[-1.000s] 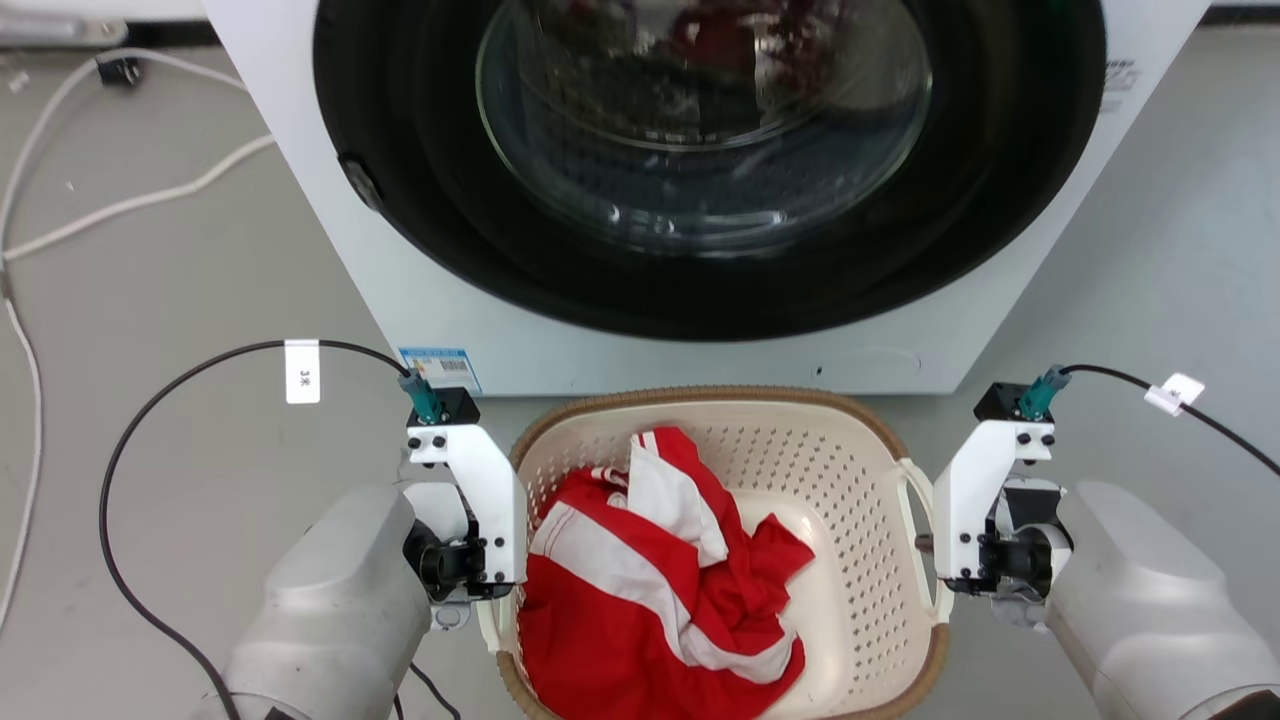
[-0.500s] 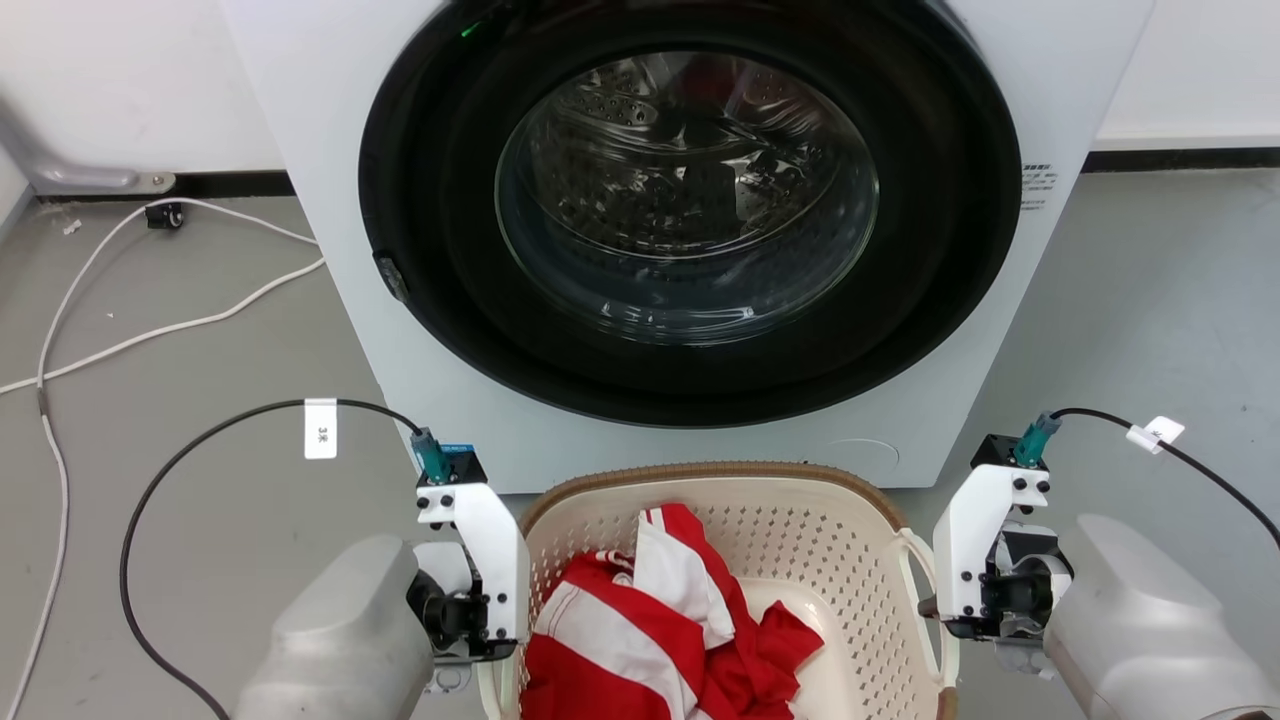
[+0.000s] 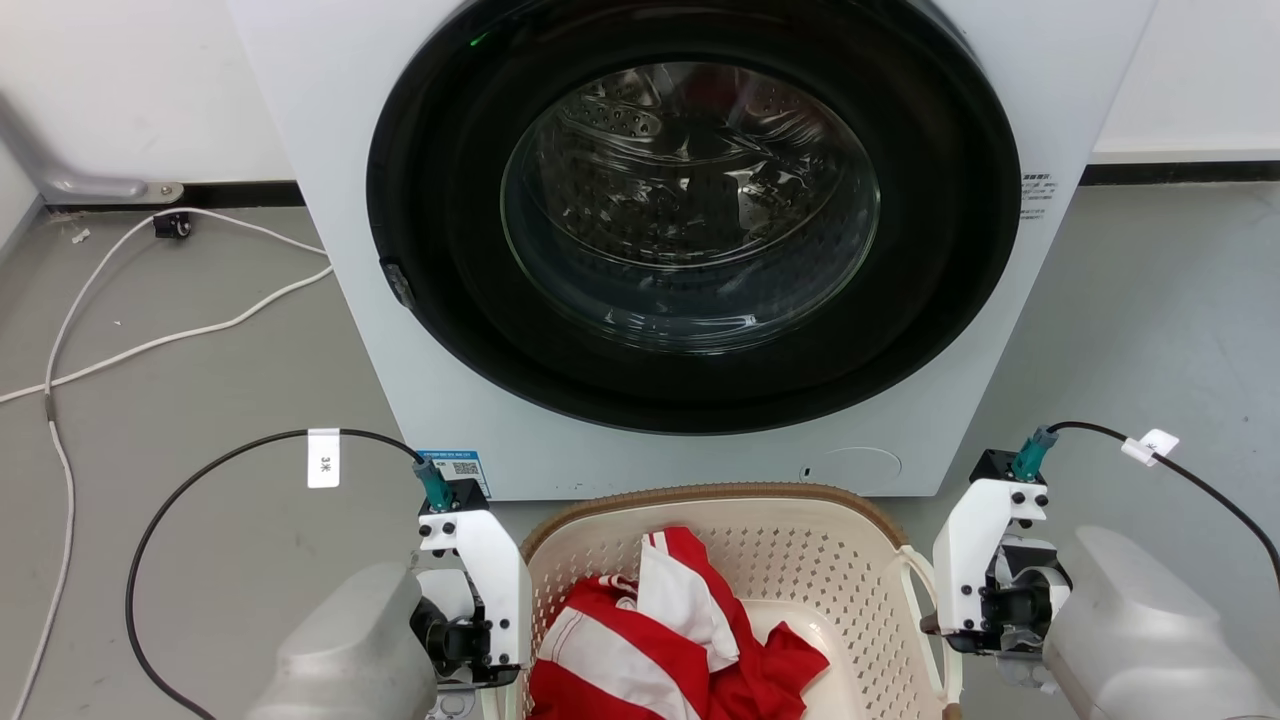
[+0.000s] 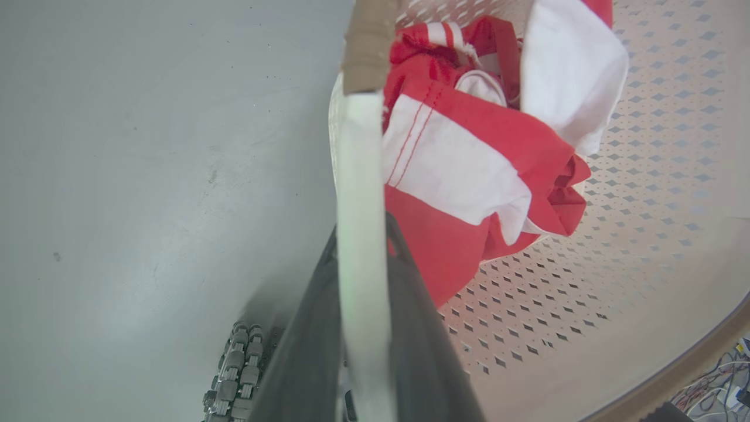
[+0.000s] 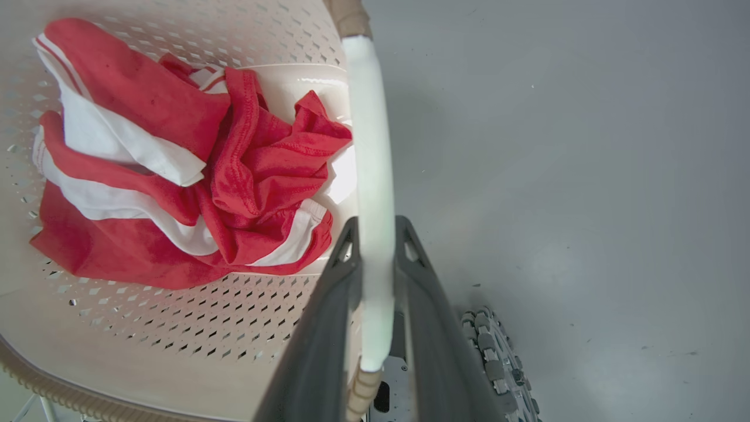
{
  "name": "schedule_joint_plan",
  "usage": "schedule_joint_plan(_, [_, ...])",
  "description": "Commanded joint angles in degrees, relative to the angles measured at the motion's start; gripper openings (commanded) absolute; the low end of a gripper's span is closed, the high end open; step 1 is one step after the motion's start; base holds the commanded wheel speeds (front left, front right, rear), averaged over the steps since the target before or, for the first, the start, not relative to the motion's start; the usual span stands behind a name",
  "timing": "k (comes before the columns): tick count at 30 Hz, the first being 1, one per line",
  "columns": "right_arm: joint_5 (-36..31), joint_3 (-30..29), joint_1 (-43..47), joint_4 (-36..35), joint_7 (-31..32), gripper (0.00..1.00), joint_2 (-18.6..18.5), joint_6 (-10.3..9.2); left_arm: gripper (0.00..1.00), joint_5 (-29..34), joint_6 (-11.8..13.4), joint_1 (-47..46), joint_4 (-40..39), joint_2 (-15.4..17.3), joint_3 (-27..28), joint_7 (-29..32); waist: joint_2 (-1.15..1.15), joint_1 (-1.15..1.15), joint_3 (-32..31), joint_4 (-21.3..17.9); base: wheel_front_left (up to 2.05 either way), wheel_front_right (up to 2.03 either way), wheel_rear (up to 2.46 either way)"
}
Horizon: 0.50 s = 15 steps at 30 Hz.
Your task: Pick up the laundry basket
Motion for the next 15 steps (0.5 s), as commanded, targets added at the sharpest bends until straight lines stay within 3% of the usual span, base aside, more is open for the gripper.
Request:
schedule_joint_plan(1, [-0.20, -0.41, 0.15, -0.14, -0.12, 0.00, 0.50, 0.14, 0.00, -0.59, -0.59, 0.45, -0.17, -0.71, -0.26, -0.50, 0.00, 0.01, 0.04, 0.02, 0.00, 0.00, 0.00])
schedule_joint_plan(15, [-1.69, -1.83, 0.31, -0.13, 0.19, 0.00, 0.71, 0.14, 0.00, -1.59, -0.60, -0.11, 0.60, -0.87, -1.53, -1.70, 0.00, 0.01, 0.17, -0.02, 0.00, 0.00, 0.00])
